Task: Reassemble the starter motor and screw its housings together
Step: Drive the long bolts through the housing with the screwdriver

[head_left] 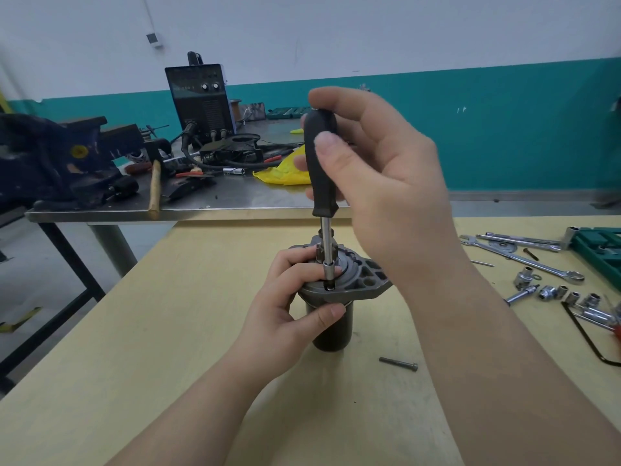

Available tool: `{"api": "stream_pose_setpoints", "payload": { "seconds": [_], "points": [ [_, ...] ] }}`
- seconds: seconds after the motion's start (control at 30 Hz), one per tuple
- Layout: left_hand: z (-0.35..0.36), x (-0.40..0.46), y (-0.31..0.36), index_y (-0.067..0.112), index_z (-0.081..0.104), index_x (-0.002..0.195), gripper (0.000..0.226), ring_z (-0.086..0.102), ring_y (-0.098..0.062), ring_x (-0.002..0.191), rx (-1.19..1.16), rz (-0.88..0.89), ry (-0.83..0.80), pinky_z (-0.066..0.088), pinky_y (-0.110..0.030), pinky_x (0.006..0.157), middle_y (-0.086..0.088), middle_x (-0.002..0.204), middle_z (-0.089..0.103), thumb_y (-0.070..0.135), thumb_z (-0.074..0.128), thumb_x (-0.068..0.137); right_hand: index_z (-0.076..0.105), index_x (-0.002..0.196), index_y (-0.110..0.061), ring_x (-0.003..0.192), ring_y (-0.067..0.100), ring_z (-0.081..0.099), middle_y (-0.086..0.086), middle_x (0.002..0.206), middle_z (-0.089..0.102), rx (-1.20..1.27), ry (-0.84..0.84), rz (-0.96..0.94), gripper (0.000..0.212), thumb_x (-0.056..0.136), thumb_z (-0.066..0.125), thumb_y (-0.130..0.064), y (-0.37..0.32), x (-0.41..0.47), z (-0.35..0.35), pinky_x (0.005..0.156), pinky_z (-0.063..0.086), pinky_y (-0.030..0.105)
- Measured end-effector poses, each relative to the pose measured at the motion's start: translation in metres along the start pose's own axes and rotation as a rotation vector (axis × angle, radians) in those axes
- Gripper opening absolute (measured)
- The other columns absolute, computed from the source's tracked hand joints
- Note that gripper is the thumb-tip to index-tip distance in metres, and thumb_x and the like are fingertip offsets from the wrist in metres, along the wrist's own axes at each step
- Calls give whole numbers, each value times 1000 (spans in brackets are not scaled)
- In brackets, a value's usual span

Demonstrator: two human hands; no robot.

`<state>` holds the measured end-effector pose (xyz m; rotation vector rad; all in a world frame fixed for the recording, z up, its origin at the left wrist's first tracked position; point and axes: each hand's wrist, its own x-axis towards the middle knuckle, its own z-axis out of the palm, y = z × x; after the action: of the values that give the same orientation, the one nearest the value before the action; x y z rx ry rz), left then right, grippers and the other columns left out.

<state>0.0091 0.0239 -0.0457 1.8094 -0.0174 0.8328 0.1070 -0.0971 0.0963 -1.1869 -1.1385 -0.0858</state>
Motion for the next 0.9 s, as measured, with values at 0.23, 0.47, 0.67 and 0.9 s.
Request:
{"api": "stream_pose_setpoints", "payload": {
  "seconds": [0.23, 0.47, 0.67, 0.9],
  "points": [
    [0, 1, -1, 31, 76, 116, 33, 47, -33, 146, 3, 9, -1, 42, -65, 115, -8, 140, 55, 24, 82, 85, 64, 118, -36, 81, 12, 67, -11, 97, 68, -304, 168, -177, 33, 92, 81, -26, 2, -2, 3, 75, 59, 31],
    [-1, 0, -2, 28, 76, 121, 37, 48, -36, 144, 7, 19, -1, 44, -65, 114, -3, 140, 55, 23, 82, 85, 73, 122, -28, 98, 26, 79, -6, 109, 79, 142, -11, 54, 23, 106, 61, -17, -1, 2, -8, 84, 66, 50],
    [-2, 1, -2, 31, 76, 122, 38, 47, -34, 146, 5, 17, -7, 45, -62, 115, 2, 142, 55, 23, 82, 86, 69, 115, -35, 76, 9, 69, -15, 85, 70, -141, 127, -97, 26, 95, 79, -21, -1, 3, -6, 72, 58, 23],
    [-1, 1, -2, 28, 76, 121, 36, 48, -35, 144, 6, 26, -7, 45, -63, 114, 1, 139, 56, 23, 82, 86, 72, 124, -31, 95, 21, 76, -14, 105, 76, 89, -12, 43, 25, 106, 60, -20, -3, 4, -7, 85, 66, 49]
  ]
}}
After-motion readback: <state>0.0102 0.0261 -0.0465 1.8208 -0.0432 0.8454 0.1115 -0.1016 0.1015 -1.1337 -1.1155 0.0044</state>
